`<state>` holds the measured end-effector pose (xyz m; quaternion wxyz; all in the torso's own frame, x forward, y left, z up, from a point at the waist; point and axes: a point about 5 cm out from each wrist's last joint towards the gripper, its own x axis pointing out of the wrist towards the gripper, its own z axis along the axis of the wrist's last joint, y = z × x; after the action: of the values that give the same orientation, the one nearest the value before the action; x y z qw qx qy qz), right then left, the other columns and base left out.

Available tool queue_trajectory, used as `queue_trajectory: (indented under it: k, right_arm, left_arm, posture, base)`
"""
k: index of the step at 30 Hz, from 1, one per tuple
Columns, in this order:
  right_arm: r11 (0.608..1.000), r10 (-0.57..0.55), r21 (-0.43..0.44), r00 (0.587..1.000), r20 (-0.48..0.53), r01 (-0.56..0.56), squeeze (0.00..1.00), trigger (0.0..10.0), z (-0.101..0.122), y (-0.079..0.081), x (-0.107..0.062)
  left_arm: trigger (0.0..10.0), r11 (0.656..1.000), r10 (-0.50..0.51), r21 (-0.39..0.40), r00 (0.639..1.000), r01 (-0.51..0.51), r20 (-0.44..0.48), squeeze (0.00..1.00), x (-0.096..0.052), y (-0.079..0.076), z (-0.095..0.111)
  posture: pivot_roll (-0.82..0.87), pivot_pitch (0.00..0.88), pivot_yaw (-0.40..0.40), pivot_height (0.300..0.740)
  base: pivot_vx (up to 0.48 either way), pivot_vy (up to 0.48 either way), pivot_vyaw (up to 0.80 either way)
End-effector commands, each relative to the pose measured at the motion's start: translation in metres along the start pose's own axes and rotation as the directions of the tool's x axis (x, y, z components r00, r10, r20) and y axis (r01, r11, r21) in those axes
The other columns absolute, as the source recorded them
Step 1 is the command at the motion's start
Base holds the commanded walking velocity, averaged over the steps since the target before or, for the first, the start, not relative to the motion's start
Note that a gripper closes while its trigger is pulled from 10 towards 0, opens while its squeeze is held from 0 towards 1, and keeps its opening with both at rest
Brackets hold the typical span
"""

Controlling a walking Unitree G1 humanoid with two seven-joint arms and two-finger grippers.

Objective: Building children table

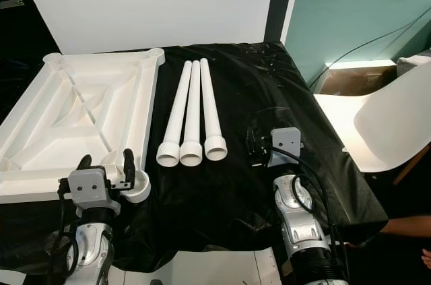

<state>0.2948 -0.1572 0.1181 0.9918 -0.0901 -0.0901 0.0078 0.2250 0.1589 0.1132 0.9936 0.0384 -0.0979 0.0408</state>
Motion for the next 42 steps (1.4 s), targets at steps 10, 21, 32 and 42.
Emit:
queue_trajectory:
  k: [10, 21, 32, 42]
  right_arm:
    - [1.000, -0.011, -0.005, 1.000, -0.012, 0.011, 0.00, 10.0, -0.0013, -0.0011, 0.0024]
    - [1.000, -0.020, -0.003, 1.000, -0.011, 0.020, 0.00, 10.0, -0.0011, -0.0009, 0.0020]
    - [1.000, -0.022, -0.004, 1.000, -0.011, 0.022, 0.00, 10.0, -0.0011, 0.0002, 0.0026]
    - [1.000, -0.017, -0.007, 1.000, -0.006, 0.017, 0.00, 10.0, -0.0001, 0.0007, 0.0067]
  left_arm:
    - [10.0, 0.996, 0.089, -0.027, 0.996, -0.090, -0.014, 0.00, -0.0028, -0.0034, -0.0016]
    - [10.0, 0.996, 0.085, -0.025, 0.996, -0.086, -0.014, 0.00, -0.0027, -0.0030, -0.0012]
    - [10.0, 0.996, 0.085, -0.022, 0.996, -0.085, -0.014, 0.00, -0.0029, -0.0027, -0.0012]
    - [10.0, 0.996, 0.092, -0.020, 0.996, -0.092, -0.009, 0.00, -0.0014, -0.0020, -0.0008]
  posture:
    - [0.03, 0.000, -0.012, 0.740]
    - [0.03, 0.000, -0.006, 0.740]
    - [0.04, 0.000, -0.008, 0.740]
    - [0.04, 0.000, -0.014, 0.740]
  base:
    - [0.000, 0.000, 0.00]
    - [0.000, 0.000, 0.00]
    - [0.000, 0.000, 0.00]
    - [0.000, 0.000, 0.00]
